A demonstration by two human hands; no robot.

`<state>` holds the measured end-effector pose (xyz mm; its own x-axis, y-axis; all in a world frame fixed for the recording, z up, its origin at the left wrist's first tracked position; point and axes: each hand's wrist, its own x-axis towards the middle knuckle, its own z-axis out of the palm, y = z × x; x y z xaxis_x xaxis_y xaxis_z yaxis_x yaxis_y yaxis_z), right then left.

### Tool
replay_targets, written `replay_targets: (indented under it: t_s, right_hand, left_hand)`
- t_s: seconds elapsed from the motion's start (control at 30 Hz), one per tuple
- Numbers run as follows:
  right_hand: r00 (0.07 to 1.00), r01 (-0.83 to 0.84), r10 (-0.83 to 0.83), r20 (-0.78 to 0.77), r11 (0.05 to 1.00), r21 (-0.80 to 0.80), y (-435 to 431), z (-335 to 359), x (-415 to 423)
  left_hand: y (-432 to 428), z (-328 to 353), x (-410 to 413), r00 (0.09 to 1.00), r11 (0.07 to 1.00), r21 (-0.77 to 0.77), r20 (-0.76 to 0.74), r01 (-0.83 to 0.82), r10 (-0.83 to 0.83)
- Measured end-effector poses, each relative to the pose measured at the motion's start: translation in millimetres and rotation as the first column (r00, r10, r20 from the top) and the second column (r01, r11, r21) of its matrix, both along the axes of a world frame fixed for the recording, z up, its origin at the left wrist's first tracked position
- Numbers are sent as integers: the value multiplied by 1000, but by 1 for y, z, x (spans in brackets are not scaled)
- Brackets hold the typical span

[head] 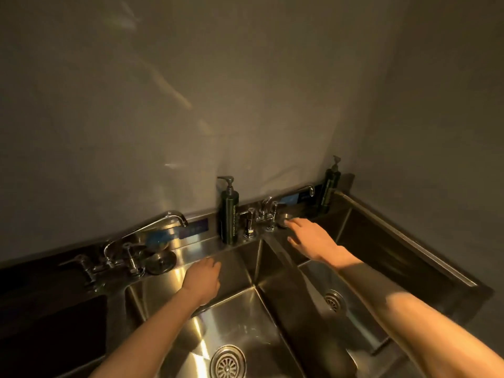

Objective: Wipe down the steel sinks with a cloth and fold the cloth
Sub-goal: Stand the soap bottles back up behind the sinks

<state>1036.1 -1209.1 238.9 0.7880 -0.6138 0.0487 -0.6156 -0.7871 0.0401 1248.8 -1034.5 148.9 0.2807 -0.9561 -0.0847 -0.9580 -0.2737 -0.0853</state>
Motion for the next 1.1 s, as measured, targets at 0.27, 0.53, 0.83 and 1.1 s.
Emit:
replay_targets:
  t_s: [0.27, 0.53, 0.83, 1.1]
  right_hand:
    - [984, -172, 163, 64, 970, 171, -91, 0, 93]
    - [946, -318, 259, 193, 851, 418, -118, -13, 194]
    - [900, -427, 277, 338, 719, 548, -110, -15, 201]
    - [868, -437, 241, 434, 786, 438, -47, 7, 180]
  left_hand:
    - [-34, -12, -14, 980, 985, 1, -94, -174, 173]
    - [-25, -28, 3, 953, 953, 73, -52, -294, 298]
    - [-19, -37, 14, 924, 924, 53, -39, -379, 382]
    - [-22, -24, 1, 871, 885, -54, -209, -463, 444]
